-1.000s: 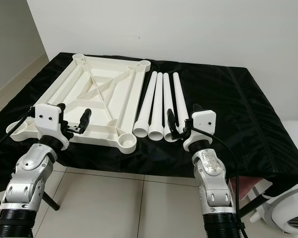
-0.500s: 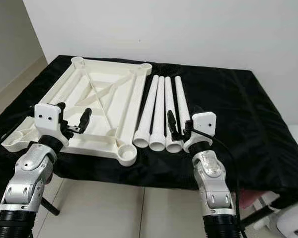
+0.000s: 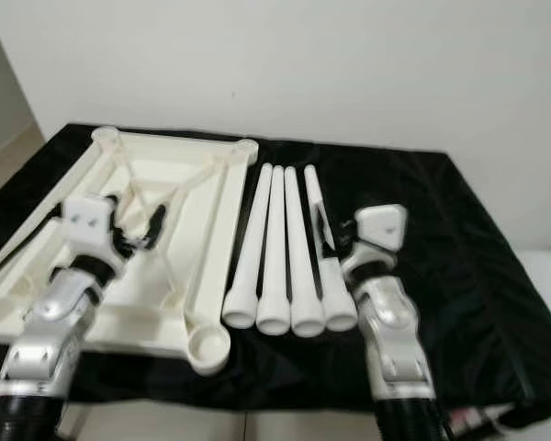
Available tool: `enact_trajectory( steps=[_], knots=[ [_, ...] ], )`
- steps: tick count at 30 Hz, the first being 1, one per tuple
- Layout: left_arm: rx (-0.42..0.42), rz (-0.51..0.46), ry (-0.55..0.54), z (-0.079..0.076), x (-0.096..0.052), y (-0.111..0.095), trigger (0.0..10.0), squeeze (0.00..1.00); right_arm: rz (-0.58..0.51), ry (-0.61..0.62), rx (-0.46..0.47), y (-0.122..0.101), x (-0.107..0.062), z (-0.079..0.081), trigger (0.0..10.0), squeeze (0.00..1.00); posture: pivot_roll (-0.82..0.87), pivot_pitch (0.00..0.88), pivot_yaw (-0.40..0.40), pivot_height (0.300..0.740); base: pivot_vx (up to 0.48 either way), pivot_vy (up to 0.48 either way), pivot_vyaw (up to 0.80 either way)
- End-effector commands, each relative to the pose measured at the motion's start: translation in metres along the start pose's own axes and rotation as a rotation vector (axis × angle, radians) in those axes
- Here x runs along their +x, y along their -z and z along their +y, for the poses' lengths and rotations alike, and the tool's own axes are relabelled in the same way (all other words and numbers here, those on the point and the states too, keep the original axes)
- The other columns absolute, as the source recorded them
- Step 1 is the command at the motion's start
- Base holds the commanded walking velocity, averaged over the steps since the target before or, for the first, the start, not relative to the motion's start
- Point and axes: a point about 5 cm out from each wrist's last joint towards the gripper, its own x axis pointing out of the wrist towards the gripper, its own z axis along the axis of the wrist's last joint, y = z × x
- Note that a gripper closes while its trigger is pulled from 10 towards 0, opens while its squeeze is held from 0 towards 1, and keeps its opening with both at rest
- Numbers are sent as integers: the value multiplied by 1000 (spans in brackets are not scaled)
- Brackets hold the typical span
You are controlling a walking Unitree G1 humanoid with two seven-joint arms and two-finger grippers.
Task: Building children table
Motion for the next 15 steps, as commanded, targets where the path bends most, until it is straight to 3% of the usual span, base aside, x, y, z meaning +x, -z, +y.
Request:
enact_trajectory(
  steps=[1,4,15],
  knots=[
    [-23,10,12,-3,-1,2,10000,0,16,15,-6,3,-3,-5,10000,0,-51,57,8,740,0,0,0],
    [-26,14,9,-2,-1,3,10000,0,16,13,-5,3,-2,-5,10000,0,-51,54,10,740,0,86,0],
    [-16,21,8,-2,1,3,10000,0,15,16,-1,4,-3,-3,10000,0,-53,45,19,740,0,321,0]
  ],
)
